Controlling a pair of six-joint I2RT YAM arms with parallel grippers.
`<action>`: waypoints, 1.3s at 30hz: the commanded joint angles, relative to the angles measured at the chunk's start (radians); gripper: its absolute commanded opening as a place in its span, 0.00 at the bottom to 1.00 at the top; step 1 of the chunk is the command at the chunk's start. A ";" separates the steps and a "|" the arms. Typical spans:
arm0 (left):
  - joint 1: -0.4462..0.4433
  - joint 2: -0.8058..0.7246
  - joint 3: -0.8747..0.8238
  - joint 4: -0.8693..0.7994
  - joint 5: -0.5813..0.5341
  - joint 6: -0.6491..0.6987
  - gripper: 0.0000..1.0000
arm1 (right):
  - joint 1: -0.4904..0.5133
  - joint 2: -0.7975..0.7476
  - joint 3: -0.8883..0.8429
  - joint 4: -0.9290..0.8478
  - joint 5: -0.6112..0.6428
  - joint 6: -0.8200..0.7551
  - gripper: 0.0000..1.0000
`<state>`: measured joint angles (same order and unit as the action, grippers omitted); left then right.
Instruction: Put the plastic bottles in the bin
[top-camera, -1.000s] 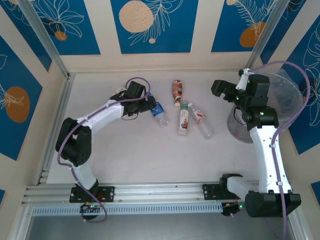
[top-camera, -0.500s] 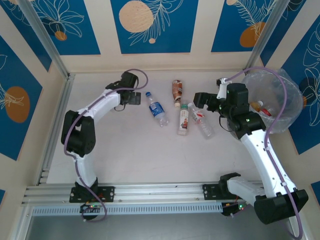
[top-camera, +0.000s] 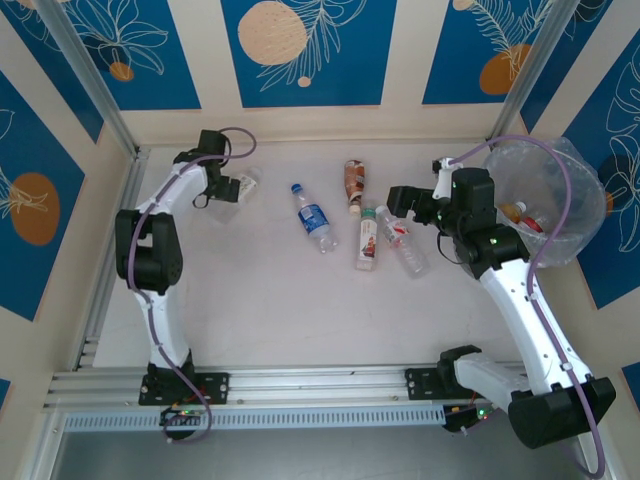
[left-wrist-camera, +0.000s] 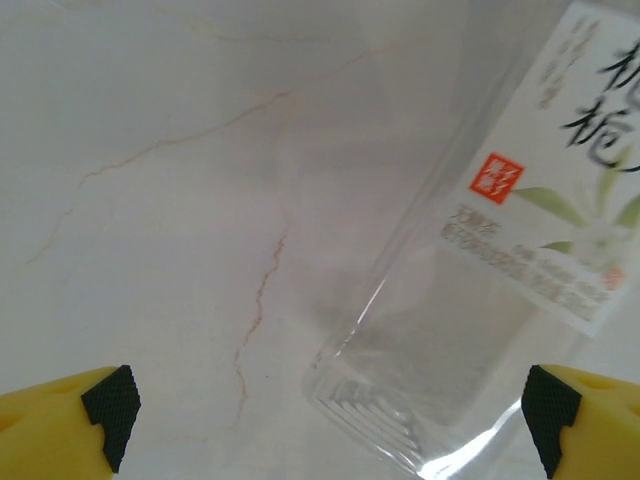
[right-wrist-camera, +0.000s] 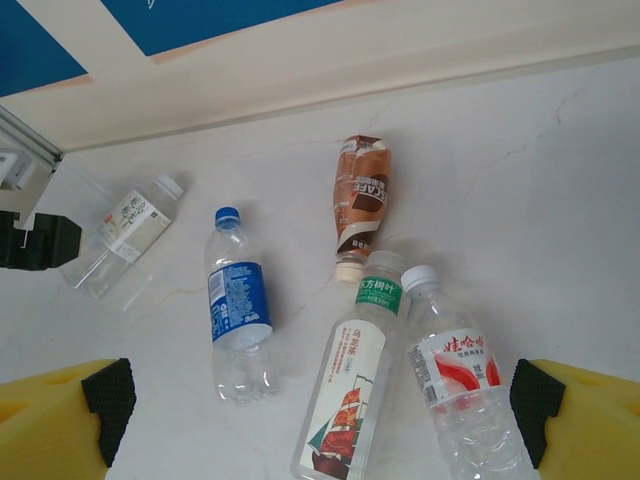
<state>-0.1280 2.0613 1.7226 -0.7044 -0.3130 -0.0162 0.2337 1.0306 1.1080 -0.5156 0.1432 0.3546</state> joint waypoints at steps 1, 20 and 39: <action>0.030 0.069 0.077 -0.063 0.076 0.068 0.99 | 0.006 0.002 0.010 0.012 0.018 -0.018 0.99; 0.059 0.080 0.088 -0.088 0.388 0.103 0.99 | 0.009 -0.023 -0.025 -0.017 0.065 -0.014 0.99; 0.064 0.068 0.045 -0.041 0.431 0.094 0.99 | 0.011 -0.006 -0.021 -0.020 0.068 -0.002 0.99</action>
<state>-0.0746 2.1330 1.7584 -0.7052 0.0856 0.0368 0.2359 1.0245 1.0966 -0.5247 0.1955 0.3481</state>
